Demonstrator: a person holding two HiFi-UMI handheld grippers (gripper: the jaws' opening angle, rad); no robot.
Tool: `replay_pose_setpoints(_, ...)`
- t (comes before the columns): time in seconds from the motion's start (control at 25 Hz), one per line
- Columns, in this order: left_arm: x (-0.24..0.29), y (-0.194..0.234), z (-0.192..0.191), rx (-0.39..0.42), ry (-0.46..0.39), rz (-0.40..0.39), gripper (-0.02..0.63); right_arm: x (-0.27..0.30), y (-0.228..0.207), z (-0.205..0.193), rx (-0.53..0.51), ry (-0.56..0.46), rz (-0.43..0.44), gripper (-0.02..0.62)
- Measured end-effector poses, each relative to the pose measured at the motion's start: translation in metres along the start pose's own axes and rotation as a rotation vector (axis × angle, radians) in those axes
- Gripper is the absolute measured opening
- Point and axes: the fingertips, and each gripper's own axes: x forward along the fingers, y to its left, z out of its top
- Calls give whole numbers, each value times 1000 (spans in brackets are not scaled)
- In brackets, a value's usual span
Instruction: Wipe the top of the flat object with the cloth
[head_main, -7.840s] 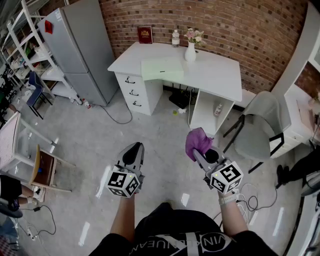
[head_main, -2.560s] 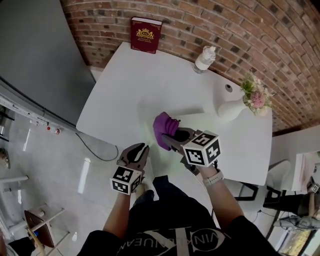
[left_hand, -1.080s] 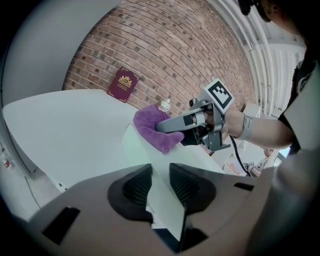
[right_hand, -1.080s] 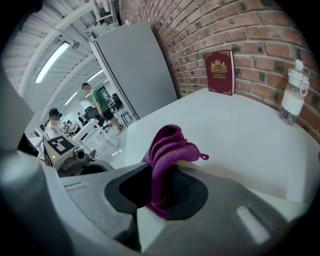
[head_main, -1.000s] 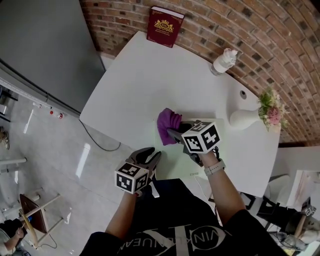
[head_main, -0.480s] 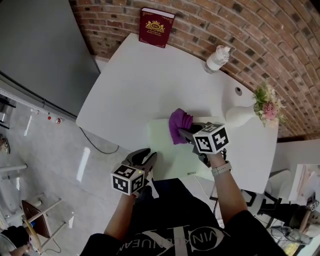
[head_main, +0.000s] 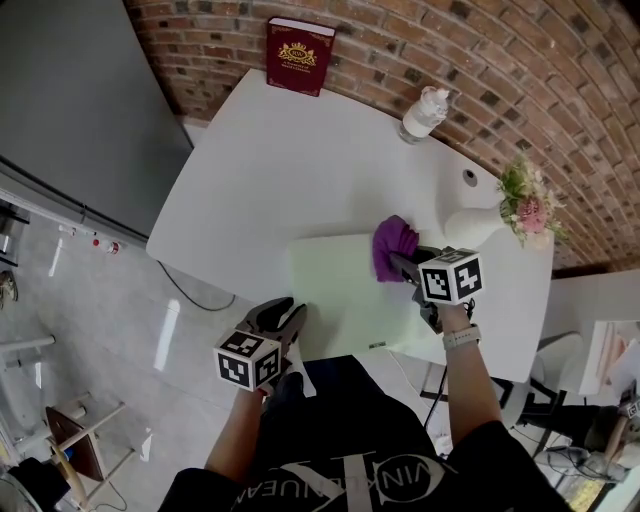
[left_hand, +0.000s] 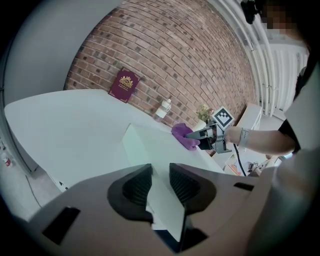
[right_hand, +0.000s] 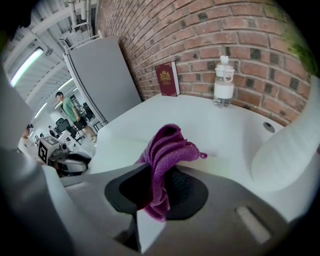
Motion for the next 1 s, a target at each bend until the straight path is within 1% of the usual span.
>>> replay_pose_setpoints(0.44,0,0,0,-16,-11,11,110,-33,-70,-17,98,-31,-131,80)
replay_pose_setpoints(0.64,0,0,1,-28,-22,15,109,-45,-91,-25,137,-47,-158,80)
replay_pose_setpoints(0.76,0,0,0,-58,-31,10,109,-51,-101,-29,150,-58,-176,80)
replay_pose_setpoints(0.84,0,0,0,-71,-34,11,109,-56,-109,-31,139,-66,-219,80)
replay_pose_setpoints(0.88,0,0,1,-72,-37,12,109,-59,-114,-32,118,-72,-257,80)
replay_pose_setpoints(0.96,0,-1,2,-57,-56,13,110,-68,-118,-29,50,-90,-342,80)
replay_pose_setpoints(1.0,-1,-2,4,-43,-75,9,110,-72,-115,-26,15,-107,-369,80)
